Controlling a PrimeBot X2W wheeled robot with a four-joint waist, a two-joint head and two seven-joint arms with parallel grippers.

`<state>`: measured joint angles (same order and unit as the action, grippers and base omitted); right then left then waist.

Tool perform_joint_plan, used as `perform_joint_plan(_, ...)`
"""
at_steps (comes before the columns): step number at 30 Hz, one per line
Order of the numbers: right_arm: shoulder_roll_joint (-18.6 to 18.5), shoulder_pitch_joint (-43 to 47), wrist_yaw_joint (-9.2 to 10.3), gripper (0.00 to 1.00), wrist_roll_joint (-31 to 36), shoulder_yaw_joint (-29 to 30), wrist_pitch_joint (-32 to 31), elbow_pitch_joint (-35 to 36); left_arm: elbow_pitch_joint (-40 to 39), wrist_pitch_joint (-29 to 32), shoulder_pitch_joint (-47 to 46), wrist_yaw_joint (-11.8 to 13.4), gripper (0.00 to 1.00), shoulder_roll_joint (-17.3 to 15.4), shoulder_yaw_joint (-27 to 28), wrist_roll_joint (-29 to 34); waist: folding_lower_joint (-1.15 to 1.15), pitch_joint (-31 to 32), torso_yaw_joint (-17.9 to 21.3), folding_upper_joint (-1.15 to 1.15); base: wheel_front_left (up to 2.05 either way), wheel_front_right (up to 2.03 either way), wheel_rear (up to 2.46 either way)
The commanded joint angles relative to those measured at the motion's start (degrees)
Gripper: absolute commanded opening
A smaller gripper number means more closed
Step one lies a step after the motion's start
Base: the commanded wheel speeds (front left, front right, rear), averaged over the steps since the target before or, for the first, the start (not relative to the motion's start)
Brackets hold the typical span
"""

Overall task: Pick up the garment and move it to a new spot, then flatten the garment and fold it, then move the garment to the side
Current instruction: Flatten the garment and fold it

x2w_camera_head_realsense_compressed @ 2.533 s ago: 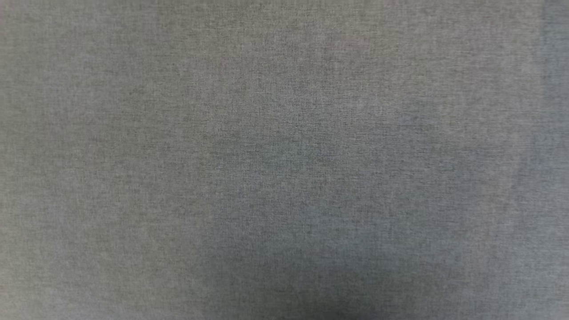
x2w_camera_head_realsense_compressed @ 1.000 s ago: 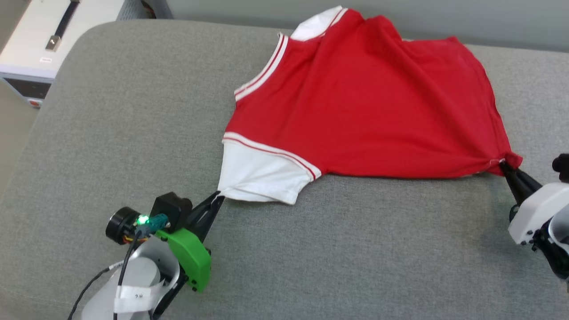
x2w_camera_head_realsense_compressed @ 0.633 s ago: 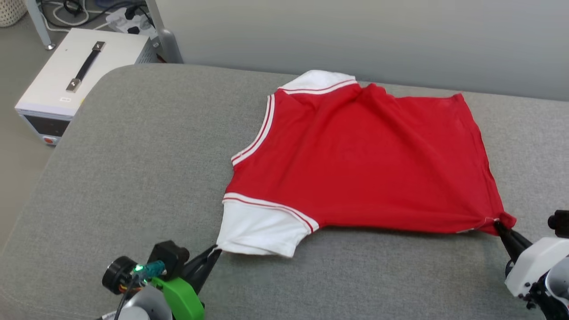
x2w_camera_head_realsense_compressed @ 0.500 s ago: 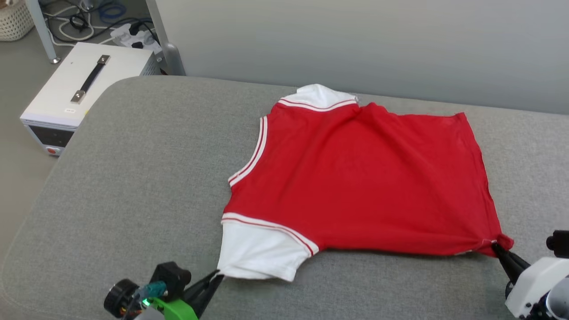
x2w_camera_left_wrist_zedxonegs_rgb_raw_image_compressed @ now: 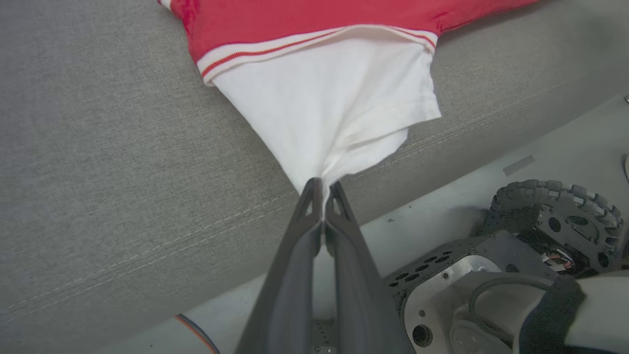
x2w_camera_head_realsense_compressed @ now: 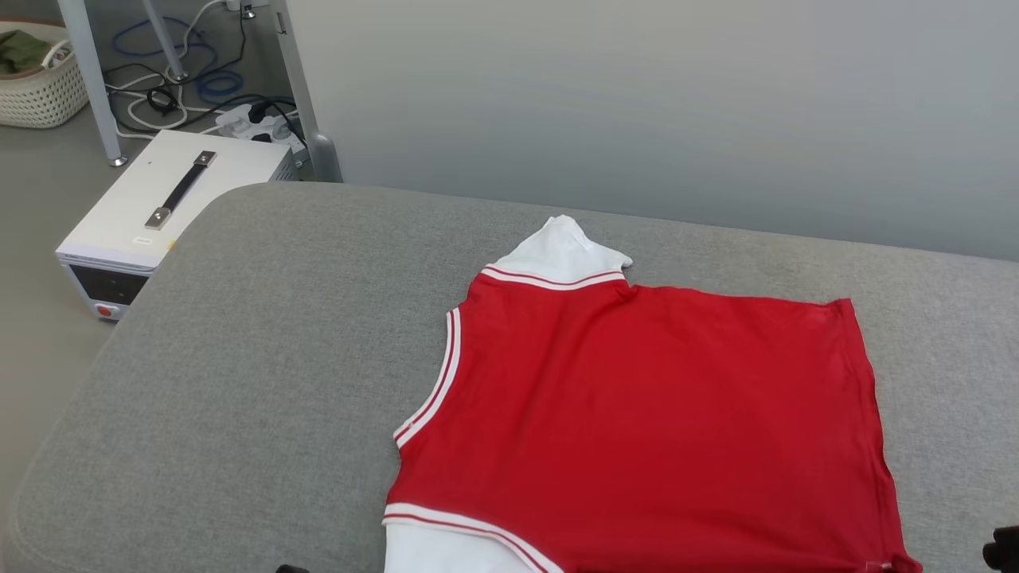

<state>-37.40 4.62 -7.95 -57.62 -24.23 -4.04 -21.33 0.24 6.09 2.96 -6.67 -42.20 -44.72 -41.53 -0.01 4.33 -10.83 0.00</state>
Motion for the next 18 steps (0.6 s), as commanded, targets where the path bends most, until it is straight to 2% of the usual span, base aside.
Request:
perform_joint_plan(1, -0.43, 2.00, 0.46, 0.00, -0.54, 0.71, -1.03, 1.05, -0.87, 0.82, 1.40, -0.30, 0.00, -1.17, -0.25, -0.72, 0.01, 0.10, -0.13, 0.00, 0.00, 0.00, 0.00)
perform_joint_plan(4, -0.69, 6.09, 0.46, 0.00, -1.41, 2.79, -4.00, 4.47, -3.21, 2.56, 2.22, -0.26, 0.00, -2.80, -0.23, -2.26, 0.01, -0.05, -0.33, 0.00, 0.00, 0.00, 0.00)
perform_joint_plan(8, -1.08, 9.95, 0.46, 0.00, -1.66, 6.64, -6.74, 9.27, -5.57, 1.76, 1.56, 1.02, 0.00, -3.78, 1.75, -2.87, 0.01, -0.43, -0.37, 0.00, 0.00, 0.00, 0.00)
perform_joint_plan(11, -0.87, 11.04, 0.46, 0.00, -0.97, 10.15, -8.64, 12.50, -6.93, 1.33, 0.11, 1.70, 0.00, -4.06, 3.06, -2.72, 0.01, -1.10, -0.09, 0.00, 0.00, 0.00, 0.00)
perform_joint_plan(18, 1.14, 10.34, 0.46, 0.00, 1.97, 16.76, -14.53, 17.93, -7.84, 2.60, -6.19, 1.56, 0.00, -3.25, 4.51, -1.62, 0.01, -3.75, 0.68, 0.00, 0.00, 0.00, 0.00)
